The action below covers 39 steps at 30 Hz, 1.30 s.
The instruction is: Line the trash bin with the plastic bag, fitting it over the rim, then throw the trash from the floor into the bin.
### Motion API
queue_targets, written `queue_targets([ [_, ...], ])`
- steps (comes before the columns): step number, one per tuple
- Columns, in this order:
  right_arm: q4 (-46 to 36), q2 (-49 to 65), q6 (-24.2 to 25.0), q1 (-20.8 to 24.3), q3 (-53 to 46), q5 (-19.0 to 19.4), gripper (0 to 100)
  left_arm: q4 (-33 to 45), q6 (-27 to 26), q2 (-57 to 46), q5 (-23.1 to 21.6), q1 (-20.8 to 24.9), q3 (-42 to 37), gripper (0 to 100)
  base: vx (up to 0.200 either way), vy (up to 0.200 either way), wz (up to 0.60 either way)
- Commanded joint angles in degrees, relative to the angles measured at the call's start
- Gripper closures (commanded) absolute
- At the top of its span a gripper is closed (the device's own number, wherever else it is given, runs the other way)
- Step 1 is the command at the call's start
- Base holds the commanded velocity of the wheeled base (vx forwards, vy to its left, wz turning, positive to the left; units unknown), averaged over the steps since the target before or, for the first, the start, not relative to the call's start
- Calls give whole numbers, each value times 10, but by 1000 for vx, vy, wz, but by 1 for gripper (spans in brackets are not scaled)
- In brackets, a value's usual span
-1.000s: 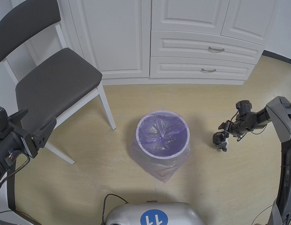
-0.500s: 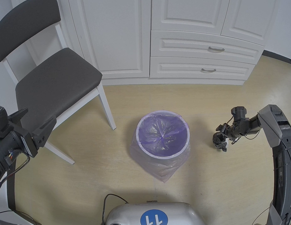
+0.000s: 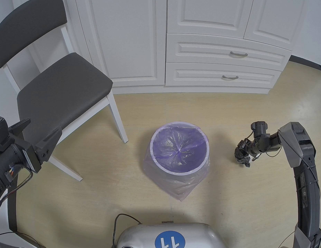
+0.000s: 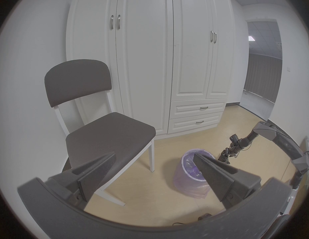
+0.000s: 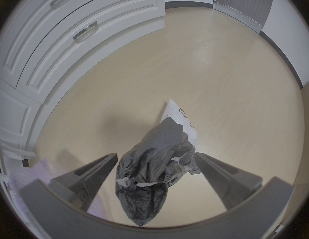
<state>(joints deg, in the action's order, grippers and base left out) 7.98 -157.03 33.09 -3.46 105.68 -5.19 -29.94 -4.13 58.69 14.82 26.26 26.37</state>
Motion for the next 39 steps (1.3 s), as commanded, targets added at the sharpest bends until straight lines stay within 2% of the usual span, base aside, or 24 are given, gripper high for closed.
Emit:
queue_targets([
  [1,0,-8,4,-1,4,0,100,1,0,0,0,-1,0,0,0,0,0],
  [7,-9,-10,0,-3,1,-1,100,1,-14,0,1,-2,-1,0,0,0,0],
  [15,-62,16,-7,-5,-26,1,100,0,-27,-3,2,-3,-4,0,0,0,0],
  [20,-78,74,-59,-9,-79,7,100,1,-29,-9,3,-5,-3,0,0,0,0],
  [23,-109,110,-75,-10,-97,7,100,1,-29,-9,3,-7,-3,0,0,0,0],
  [25,-138,138,-85,-12,-104,7,100,1,-29,-9,3,-7,-4,0,0,0,0],
  [27,-209,192,-107,-11,-116,7,100,1,-30,-9,3,-7,-4,0,0,0,0],
  [29,-228,234,-112,-6,-136,7,100,1,-30,-8,3,-7,-5,0,0,0,0],
  [32,-213,286,-115,2,-180,12,100,1,-36,-6,3,-7,-6,0,0,0,0],
  [36,-128,356,-116,24,-254,30,100,1,-40,-6,3,-7,-6,0,0,0,0],
  [39,-88,410,-145,39,-315,56,100,1,-40,-7,3,-7,-6,0,0,0,0],
])
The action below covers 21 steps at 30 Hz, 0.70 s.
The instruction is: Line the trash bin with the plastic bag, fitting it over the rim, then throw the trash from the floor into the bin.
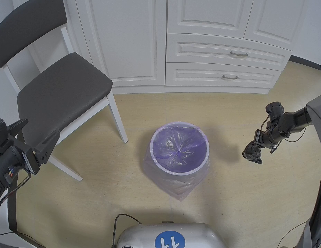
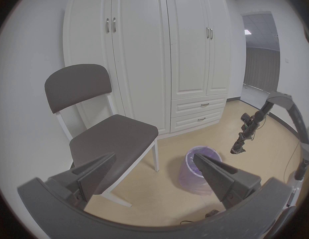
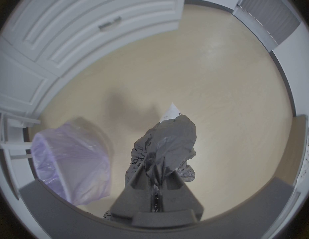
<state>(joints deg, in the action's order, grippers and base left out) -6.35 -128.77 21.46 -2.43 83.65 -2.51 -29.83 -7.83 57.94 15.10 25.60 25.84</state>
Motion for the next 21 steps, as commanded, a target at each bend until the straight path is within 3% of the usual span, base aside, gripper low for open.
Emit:
queue_targets([
  [1,64,145,-48,32,-114,37,100,0,-3,0,0,0,-1,0,0,0,0],
  [3,86,174,-64,40,-136,45,100,0,-3,0,0,0,0,0,0,0,0],
  [12,116,238,-25,96,-153,39,100,0,-3,-1,0,0,1,0,0,0,0],
  [17,107,266,-41,111,-162,32,100,-1,-3,-1,0,0,1,0,0,0,0],
  [21,114,281,-92,110,-191,38,100,-1,-3,-1,0,0,1,0,0,0,0],
])
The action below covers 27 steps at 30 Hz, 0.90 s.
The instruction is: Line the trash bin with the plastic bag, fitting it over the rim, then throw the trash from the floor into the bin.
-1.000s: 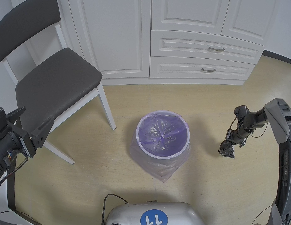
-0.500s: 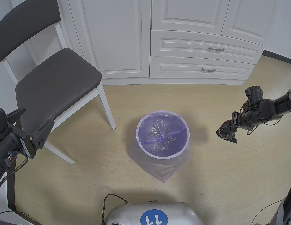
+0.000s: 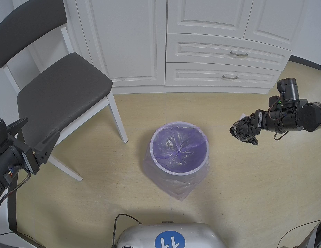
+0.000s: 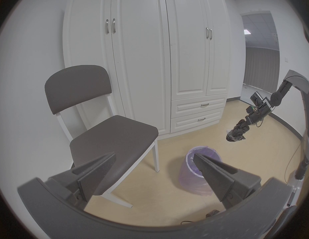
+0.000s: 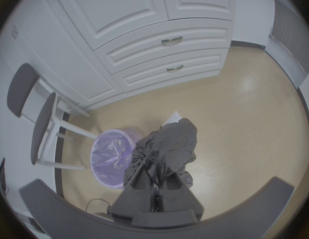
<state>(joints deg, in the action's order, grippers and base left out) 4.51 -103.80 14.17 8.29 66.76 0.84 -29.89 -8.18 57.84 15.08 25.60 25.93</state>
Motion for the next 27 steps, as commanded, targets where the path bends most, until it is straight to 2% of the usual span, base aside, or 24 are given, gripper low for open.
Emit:
queue_targets([
  [1,9,31,-41,2,-36,6,100,0,0,0,0,0,0,0,0,0,0],
  [4,12,41,-45,5,-37,0,100,0,0,1,0,0,-1,0,0,0,0],
  [7,-20,60,-38,15,-35,1,100,0,0,1,0,0,-1,0,0,0,0],
  [9,-89,90,-33,38,-29,0,100,-1,0,0,0,0,0,0,0,0,0],
  [10,-89,90,-33,38,-29,0,100,-1,0,0,0,0,0,0,0,0,0],
  [12,-166,119,-34,59,-14,3,100,-1,0,-1,0,0,0,0,0,0,0],
  [14,-183,131,-34,66,-9,7,100,-1,0,-1,0,0,0,0,0,0,0],
  [17,-178,139,-34,67,-7,23,100,-1,0,-1,0,0,1,0,0,0,0],
  [20,-159,135,-27,63,-2,76,100,-2,0,-1,0,0,1,0,0,0,0],
  [21,-159,135,-27,63,-2,76,100,-2,0,-1,0,0,1,0,0,0,0],
  [22,-158,132,-15,66,0,97,100,-2,0,-2,0,0,1,0,0,0,0],
  [24,-159,130,4,71,8,110,100,-2,-1,-2,0,0,1,0,0,0,0],
  [27,-158,133,24,98,7,105,100,-2,-1,-5,0,0,1,0,0,0,0],
])
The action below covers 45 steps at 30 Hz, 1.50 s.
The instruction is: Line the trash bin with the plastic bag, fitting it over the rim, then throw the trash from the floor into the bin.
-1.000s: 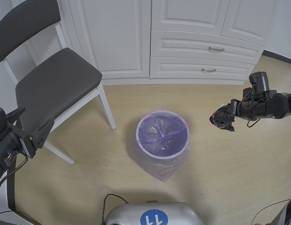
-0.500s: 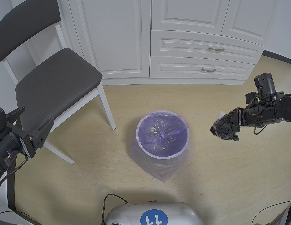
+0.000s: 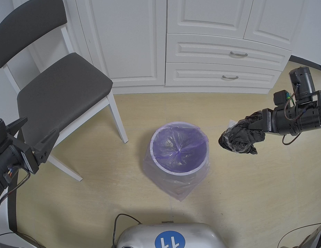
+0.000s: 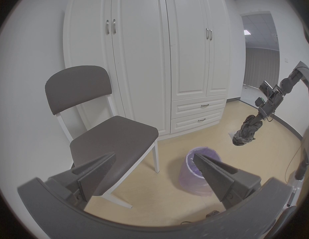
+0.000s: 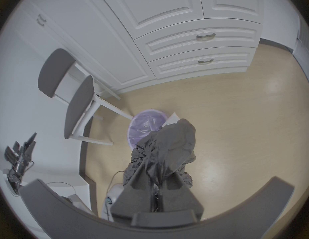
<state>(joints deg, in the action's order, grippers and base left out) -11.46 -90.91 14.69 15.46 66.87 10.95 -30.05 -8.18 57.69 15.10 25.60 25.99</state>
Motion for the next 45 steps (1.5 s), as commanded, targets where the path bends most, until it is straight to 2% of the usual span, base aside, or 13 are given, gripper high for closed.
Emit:
queue_targets([
  [1,3,6,22,30,2,3,100,0,-2,-4,0,0,0,0,0,0,0],
  [8,12,11,19,34,-2,2,100,1,-2,-3,0,0,-1,0,0,0,0],
  [10,23,6,32,34,12,1,100,1,-2,-3,0,0,0,0,0,0,0],
  [12,32,1,70,37,32,-5,100,1,-2,-3,0,0,-1,0,0,0,0],
  [14,28,2,105,55,46,-22,100,1,-2,-3,-1,1,-1,0,0,0,0],
  [22,43,-8,108,86,42,-65,100,0,-2,-3,-1,1,-1,0,0,0,0],
  [26,77,-38,112,89,37,-64,100,0,-2,-3,-1,1,-1,0,0,0,0],
  [28,133,-68,117,105,26,-68,100,0,-2,-1,-1,1,-1,0,0,0,0],
  [30,144,-74,120,110,22,-68,100,0,-2,-1,-1,1,-1,0,0,0,0],
  [33,231,-111,195,147,14,-68,100,0,-2,-3,-1,1,0,0,0,0,0],
  [35,262,-132,222,157,13,-69,100,0,-2,-3,-1,1,-1,0,0,0,0],
  [45,303,-247,238,162,27,-69,100,-1,-1,3,-2,1,-2,0,0,0,0],
])
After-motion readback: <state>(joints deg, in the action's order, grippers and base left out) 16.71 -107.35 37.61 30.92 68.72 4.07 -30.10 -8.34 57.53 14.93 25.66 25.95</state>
